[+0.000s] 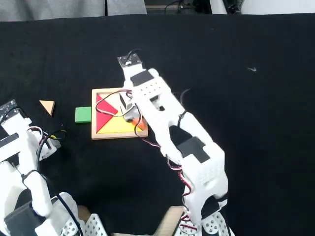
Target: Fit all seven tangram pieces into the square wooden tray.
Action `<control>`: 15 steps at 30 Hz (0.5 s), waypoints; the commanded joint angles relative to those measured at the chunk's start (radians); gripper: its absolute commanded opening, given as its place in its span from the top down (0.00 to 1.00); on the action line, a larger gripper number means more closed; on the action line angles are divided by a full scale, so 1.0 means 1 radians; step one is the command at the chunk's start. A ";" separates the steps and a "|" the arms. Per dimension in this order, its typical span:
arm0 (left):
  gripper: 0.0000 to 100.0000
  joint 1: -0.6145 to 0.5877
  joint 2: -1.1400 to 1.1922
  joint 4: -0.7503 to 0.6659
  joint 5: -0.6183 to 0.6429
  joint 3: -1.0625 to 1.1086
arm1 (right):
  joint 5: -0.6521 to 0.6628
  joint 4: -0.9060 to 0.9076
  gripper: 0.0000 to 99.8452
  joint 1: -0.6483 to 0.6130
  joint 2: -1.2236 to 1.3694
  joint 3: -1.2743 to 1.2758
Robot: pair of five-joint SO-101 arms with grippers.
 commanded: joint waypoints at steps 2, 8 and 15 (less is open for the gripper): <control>0.75 -0.004 -0.026 -0.012 0.006 -0.010 | -0.038 -0.060 0.98 -0.014 -0.064 -0.016; 0.75 -0.002 -0.026 -0.012 0.006 -0.010 | -0.051 -0.068 0.98 -0.003 -0.025 -0.021; 0.75 -0.002 -0.026 -0.012 0.006 -0.010 | -0.054 -0.063 0.90 -0.002 0.008 -0.021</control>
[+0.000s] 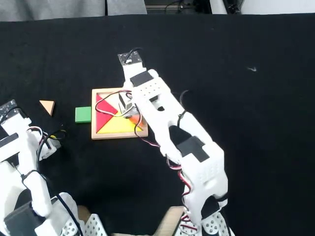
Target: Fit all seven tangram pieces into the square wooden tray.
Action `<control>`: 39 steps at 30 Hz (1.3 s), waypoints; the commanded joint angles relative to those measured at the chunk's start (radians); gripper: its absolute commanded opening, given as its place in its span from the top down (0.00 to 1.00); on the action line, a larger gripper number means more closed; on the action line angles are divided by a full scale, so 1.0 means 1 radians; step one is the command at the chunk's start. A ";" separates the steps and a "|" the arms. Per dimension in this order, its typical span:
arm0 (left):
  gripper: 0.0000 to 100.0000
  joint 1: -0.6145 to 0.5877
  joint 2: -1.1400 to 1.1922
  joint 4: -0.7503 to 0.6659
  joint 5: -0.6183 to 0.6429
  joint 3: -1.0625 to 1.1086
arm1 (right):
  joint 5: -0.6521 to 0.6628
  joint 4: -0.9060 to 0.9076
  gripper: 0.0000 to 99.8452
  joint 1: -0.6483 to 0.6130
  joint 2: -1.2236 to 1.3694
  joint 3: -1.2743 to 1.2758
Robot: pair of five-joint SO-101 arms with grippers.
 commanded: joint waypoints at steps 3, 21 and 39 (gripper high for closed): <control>0.75 -0.002 -0.026 -0.012 0.006 -0.010 | -0.012 -0.014 0.89 -0.003 -0.007 -0.021; 0.75 -0.002 -0.026 -0.012 0.006 -0.010 | -0.005 -0.017 0.80 -0.046 -0.005 -0.030; 0.76 -0.002 -0.026 -0.012 0.006 -0.010 | -0.008 0.025 0.93 -0.026 -0.028 -0.039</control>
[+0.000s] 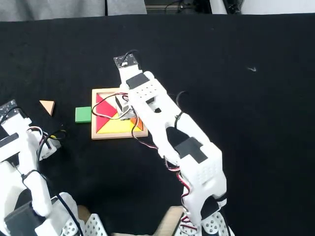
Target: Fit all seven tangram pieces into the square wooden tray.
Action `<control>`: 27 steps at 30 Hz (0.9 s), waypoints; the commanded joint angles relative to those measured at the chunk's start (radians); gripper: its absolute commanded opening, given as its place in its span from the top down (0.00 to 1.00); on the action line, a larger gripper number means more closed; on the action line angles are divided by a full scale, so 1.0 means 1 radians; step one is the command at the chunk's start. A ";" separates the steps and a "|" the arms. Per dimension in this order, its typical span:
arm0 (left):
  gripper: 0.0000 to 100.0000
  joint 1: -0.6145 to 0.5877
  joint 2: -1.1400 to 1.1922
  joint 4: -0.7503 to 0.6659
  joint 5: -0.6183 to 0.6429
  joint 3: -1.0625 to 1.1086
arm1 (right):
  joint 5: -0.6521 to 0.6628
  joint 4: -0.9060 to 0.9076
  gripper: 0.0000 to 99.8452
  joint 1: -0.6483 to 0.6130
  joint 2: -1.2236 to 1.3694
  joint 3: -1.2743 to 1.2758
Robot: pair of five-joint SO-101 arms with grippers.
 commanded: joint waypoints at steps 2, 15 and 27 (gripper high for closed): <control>0.76 -0.002 -0.026 -0.012 0.006 -0.010 | -0.005 0.012 0.92 0.005 -0.028 -0.045; 0.76 -0.002 -0.026 -0.012 0.008 -0.010 | 0.140 -0.017 0.98 -0.015 0.099 -0.254; 0.76 -0.002 -0.026 -0.012 0.008 -0.010 | 0.138 0.210 0.98 0.041 0.311 -0.506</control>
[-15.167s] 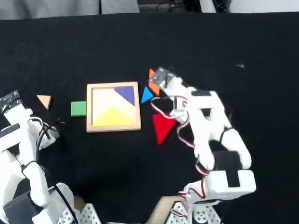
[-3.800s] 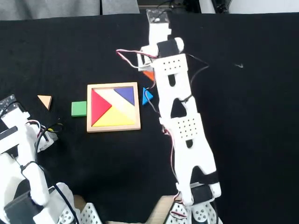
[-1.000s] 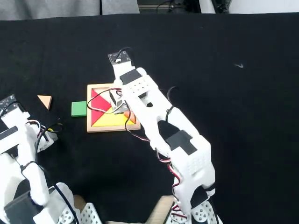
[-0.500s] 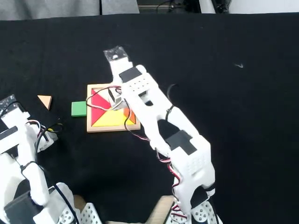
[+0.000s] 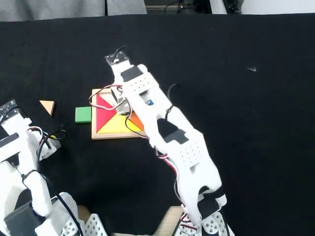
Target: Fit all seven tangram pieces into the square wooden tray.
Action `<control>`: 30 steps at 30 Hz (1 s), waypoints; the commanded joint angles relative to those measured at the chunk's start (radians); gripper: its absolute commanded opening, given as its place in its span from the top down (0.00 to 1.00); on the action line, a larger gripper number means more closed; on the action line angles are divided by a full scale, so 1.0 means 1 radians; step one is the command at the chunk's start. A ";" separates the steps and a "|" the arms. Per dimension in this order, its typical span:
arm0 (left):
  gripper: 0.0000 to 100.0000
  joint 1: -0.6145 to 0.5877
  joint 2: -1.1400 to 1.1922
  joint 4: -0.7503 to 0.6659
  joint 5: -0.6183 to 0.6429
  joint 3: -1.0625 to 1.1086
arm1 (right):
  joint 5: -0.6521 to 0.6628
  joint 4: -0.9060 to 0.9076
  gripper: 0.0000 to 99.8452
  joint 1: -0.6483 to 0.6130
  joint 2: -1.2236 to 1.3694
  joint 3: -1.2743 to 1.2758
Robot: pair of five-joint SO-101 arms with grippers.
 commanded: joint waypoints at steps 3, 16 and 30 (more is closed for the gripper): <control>0.76 -0.002 -0.026 -0.012 0.008 -0.010 | 0.005 0.095 0.98 0.009 -0.033 -0.104; 0.76 -0.016 -0.037 -0.006 0.003 -0.013 | 0.026 0.081 0.99 -0.028 -0.410 0.142; 0.76 -0.424 -0.534 0.218 -0.273 -0.015 | 0.084 -0.261 0.98 -0.218 -0.782 0.679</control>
